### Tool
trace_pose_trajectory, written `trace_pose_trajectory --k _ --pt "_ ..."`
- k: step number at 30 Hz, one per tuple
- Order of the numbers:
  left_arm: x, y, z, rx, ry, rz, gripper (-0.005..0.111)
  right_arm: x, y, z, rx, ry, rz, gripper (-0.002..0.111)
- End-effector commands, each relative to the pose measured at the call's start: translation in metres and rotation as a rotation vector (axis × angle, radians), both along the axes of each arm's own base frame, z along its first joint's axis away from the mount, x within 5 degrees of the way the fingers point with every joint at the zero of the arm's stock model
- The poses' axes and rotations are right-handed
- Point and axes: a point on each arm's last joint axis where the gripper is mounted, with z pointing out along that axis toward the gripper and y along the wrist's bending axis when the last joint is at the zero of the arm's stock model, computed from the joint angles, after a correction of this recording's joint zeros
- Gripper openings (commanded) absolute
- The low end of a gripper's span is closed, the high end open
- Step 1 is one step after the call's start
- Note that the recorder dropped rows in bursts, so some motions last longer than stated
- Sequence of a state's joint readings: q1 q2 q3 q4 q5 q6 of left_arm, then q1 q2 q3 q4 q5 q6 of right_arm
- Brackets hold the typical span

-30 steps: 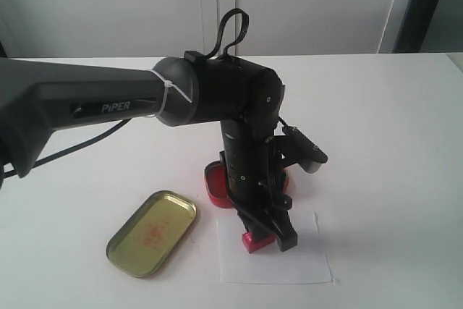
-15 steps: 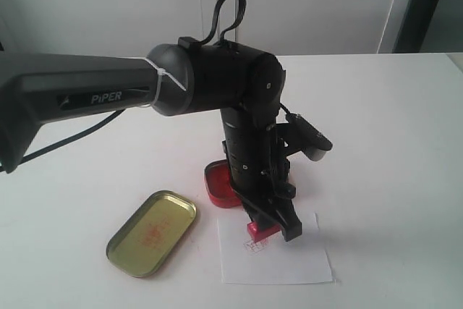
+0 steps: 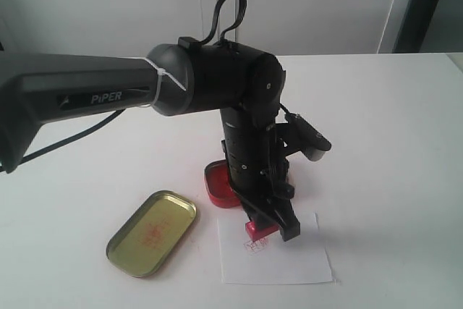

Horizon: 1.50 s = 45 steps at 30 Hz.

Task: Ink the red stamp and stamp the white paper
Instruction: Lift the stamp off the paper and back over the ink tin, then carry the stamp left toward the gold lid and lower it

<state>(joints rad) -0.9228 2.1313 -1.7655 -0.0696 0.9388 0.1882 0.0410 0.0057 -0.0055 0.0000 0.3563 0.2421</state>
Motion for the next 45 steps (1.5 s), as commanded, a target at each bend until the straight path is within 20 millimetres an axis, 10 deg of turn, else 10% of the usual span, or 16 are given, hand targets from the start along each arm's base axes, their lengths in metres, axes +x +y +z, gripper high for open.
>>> trace_pose_trajectory --k 1,19,45 --pt "-0.005 0.001 0.011 -0.001 0.005 0.004 0.0 0.0 0.0 0.0 -0.006 -0.016 -0.004 0.0" --pt "0.015 0.037 0.073 -0.199 0.064 0.174 0.0 0.0 0.0 0.0 -0.006 -0.016 -0.004 0.0" --pt "0.068 0.101 0.065 -0.55 0.361 0.356 0.0 0.0 0.0 0.0 -0.006 -0.016 -0.004 0.0"
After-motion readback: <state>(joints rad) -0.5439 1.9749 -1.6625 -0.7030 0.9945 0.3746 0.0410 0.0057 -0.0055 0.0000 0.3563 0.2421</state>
